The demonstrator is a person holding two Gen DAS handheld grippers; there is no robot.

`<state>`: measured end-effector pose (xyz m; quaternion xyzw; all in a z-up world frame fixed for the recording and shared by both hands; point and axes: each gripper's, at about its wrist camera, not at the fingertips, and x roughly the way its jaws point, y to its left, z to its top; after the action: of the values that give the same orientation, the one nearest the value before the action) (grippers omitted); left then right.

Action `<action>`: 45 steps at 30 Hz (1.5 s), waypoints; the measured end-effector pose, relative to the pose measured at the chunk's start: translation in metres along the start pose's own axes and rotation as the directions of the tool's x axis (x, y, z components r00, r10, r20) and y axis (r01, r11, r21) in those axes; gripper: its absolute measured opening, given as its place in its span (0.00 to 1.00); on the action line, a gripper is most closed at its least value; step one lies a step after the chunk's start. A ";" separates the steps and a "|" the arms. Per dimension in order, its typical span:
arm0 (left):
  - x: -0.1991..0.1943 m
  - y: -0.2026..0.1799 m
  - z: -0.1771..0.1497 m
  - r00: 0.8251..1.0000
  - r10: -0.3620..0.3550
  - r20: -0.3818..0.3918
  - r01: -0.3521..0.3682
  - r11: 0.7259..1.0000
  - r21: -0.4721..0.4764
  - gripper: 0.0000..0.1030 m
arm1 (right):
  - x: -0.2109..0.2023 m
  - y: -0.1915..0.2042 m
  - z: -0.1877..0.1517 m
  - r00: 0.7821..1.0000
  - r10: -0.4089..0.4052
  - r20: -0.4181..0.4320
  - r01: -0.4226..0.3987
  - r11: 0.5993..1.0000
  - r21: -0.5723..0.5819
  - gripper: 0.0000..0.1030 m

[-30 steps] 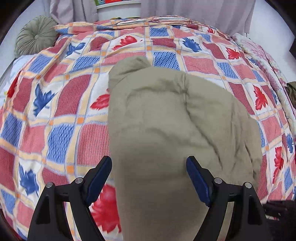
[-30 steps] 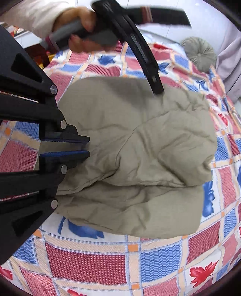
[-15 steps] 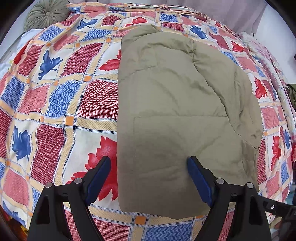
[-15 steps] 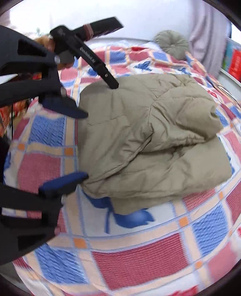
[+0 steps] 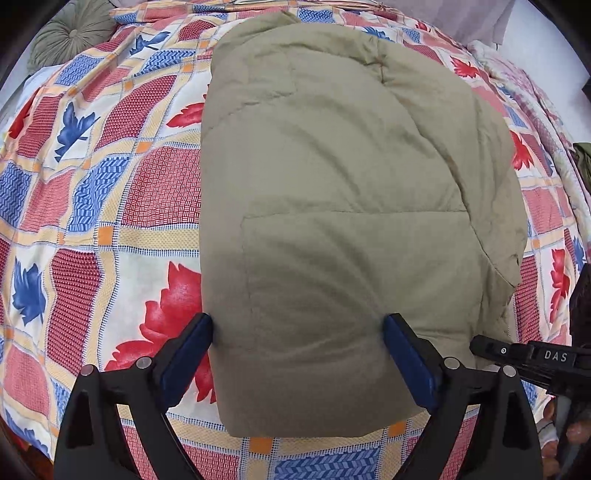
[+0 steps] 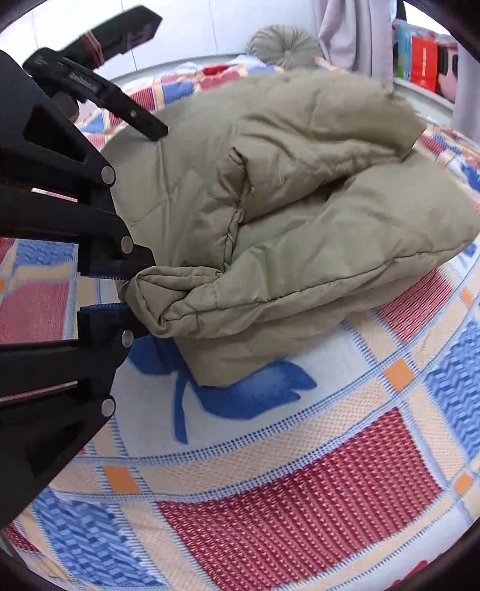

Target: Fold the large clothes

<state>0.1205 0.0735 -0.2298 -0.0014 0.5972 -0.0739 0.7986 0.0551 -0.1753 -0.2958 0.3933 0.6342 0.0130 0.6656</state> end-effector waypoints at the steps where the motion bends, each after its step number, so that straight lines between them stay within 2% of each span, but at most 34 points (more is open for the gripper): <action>1: 0.000 0.000 -0.001 1.000 -0.001 0.000 0.001 1.000 -0.001 0.92 | 0.003 -0.001 0.000 1.000 0.004 -0.008 -0.004 1.000 0.017 0.10; 3: -0.002 0.003 -0.001 1.000 -0.006 -0.005 0.006 1.000 -0.010 0.92 | 0.001 0.001 -0.002 1.000 0.010 -0.008 -0.010 1.000 0.020 0.10; 8: -0.005 0.012 -0.002 1.000 -0.018 -0.020 0.017 0.999 -0.042 0.92 | -0.011 0.016 -0.013 0.999 -0.015 -0.030 0.013 0.998 -0.054 0.12; 20: -0.021 0.014 -0.004 0.999 -0.018 -0.038 0.016 0.999 -0.045 0.92 | -0.044 0.036 -0.026 0.997 -0.070 -0.042 0.065 0.991 -0.116 0.12; 25: -0.032 0.019 -0.011 0.997 -0.023 -0.070 0.019 0.998 -0.060 0.92 | -0.054 0.040 -0.034 0.992 -0.115 -0.049 0.106 0.981 -0.160 0.13; 34: -0.071 0.021 -0.047 0.993 -0.033 -0.110 0.028 0.999 -0.041 0.92 | -0.088 0.050 -0.059 0.979 -0.202 -0.042 0.184 0.948 -0.258 0.13; 37: -0.086 0.020 -0.061 0.995 -0.039 -0.097 0.036 0.999 -0.033 0.92 | -0.098 0.050 -0.069 0.978 -0.207 -0.038 0.189 0.944 -0.271 0.13; 38: -0.092 0.020 -0.066 0.995 -0.044 -0.087 0.041 0.999 -0.035 0.99 | -0.102 0.051 -0.072 0.977 -0.212 -0.031 0.195 0.940 -0.280 0.13; 39: -0.098 0.020 -0.069 0.996 -0.042 -0.082 0.039 0.999 -0.037 1.00 | -0.106 0.052 -0.075 0.976 -0.218 -0.024 0.201 0.936 -0.290 0.13; 45: -0.129 0.019 -0.077 0.998 -0.032 -0.052 0.030 0.999 -0.039 1.00 | -0.116 0.070 -0.084 0.975 -0.222 -0.007 0.209 0.926 -0.314 0.13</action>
<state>0.0135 0.1148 -0.1307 -0.0241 0.6192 -0.0748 0.7813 -0.0057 -0.1442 -0.1521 0.2109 0.6774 0.0481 0.7031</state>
